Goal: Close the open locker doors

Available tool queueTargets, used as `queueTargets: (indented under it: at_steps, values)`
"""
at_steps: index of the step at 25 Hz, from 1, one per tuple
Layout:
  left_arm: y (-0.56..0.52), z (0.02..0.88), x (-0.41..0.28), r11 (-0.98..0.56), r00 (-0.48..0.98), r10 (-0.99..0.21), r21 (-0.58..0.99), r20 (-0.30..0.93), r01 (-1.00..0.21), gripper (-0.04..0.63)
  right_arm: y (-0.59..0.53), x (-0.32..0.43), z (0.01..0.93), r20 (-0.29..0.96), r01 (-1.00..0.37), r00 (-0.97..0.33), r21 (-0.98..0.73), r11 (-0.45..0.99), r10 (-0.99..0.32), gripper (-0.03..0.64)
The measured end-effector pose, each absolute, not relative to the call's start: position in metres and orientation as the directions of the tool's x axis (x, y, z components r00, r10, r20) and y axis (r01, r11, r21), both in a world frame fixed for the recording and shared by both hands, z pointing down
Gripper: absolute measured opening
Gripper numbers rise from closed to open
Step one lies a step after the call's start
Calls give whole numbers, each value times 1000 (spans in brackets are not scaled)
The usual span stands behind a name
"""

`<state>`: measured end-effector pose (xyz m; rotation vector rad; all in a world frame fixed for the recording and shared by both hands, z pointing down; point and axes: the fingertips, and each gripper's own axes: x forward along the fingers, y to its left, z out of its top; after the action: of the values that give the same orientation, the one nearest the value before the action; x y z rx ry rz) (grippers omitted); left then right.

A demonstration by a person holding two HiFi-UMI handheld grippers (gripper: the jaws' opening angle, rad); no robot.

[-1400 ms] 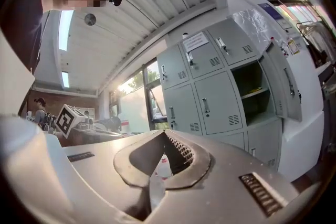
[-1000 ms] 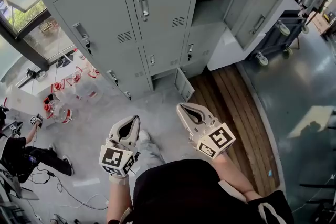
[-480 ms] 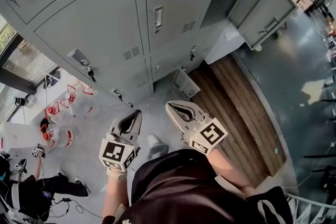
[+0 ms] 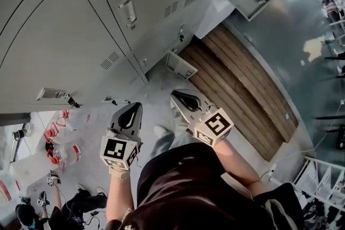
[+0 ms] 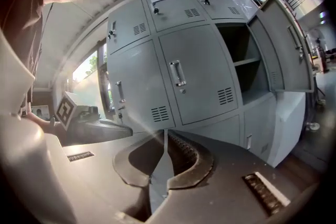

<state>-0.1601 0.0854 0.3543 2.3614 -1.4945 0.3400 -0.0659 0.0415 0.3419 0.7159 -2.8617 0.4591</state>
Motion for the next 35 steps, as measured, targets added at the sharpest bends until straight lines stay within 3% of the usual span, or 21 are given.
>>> queueTargets:
  at_steps: [10,27,35]
  values:
    - [8,431,-135,-446,461,-722,162,517,-880,18,-57,-5,468,401,-594,-783,-251,764,-476,38]
    - [-5,516,-123,-272,374,-646,257,666,-927,20,-113,34,675,699,-622,-615,-144,770,-365,255]
    - [-12,558,-114,-254,382,-582,286,718,-924,20,-141,49,786,820,-588,-502,-90,803,-276,302]
